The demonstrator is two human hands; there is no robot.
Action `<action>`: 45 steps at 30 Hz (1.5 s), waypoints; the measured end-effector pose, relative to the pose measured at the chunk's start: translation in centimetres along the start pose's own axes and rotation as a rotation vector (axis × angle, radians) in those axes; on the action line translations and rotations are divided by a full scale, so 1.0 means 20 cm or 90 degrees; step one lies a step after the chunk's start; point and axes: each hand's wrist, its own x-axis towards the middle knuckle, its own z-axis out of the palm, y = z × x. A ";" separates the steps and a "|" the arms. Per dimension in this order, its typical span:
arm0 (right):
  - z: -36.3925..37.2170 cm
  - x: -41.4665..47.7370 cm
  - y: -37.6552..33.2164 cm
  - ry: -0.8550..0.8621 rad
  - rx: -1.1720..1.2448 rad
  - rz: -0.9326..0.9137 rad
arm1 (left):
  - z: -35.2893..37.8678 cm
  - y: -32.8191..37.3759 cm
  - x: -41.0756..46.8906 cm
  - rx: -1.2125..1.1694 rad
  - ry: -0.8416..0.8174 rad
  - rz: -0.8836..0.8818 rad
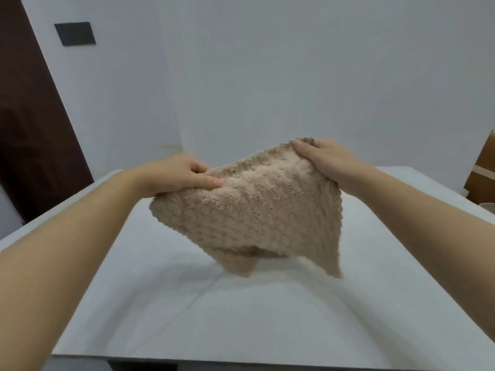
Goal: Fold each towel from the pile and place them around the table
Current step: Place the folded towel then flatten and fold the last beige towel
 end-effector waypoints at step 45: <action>0.58 -0.36 0.74 -0.225 -0.558 0.000 | 0.59 -0.44 -0.22 -0.040 -0.003 -0.364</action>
